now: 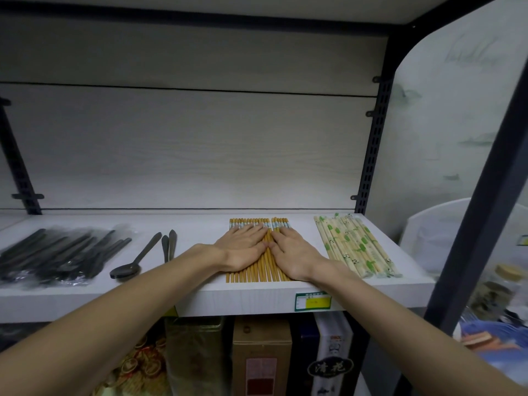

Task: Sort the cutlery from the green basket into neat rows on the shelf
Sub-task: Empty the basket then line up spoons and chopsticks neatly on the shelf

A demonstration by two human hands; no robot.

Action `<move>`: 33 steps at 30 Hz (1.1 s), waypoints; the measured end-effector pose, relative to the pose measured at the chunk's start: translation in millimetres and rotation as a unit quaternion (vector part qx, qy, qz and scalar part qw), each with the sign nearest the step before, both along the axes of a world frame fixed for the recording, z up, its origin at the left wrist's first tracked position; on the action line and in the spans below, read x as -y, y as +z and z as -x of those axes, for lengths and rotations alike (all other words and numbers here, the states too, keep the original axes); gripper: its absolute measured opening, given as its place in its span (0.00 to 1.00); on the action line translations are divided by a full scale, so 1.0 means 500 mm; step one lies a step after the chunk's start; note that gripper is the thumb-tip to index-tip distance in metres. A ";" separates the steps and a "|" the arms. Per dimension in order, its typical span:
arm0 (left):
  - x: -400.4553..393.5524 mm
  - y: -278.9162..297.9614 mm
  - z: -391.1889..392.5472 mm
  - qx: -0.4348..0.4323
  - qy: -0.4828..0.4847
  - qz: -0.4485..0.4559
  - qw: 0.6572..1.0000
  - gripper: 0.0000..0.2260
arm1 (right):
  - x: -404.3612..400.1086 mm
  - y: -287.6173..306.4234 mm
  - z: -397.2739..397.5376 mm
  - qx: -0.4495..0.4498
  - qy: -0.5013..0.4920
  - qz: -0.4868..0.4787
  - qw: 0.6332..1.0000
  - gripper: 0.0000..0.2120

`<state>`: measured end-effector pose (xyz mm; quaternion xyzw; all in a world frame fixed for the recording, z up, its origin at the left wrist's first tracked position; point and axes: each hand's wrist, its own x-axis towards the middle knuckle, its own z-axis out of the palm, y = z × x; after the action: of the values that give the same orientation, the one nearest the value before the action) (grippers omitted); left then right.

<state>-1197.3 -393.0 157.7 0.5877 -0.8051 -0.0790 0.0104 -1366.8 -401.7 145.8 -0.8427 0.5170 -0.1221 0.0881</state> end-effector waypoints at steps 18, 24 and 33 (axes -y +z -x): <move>-0.028 -0.006 0.040 -0.024 0.043 -0.001 0.999 0.25 | -0.038 0.034 0.023 -0.073 -0.019 -0.053 0.996 0.28; -0.032 0.001 0.059 -0.007 0.042 -0.005 0.999 0.25 | -0.045 0.040 0.032 -0.071 -0.023 -0.070 0.995 0.28; -0.027 0.002 0.082 -0.004 0.033 -0.002 0.999 0.25 | -0.030 0.041 0.061 -0.077 -0.021 -0.057 0.995 0.27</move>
<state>-1238.1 -379.5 158.6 0.6134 -0.7853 -0.0820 0.0149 -1397.3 -386.9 166.5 -0.8320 0.5461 -0.0294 0.0934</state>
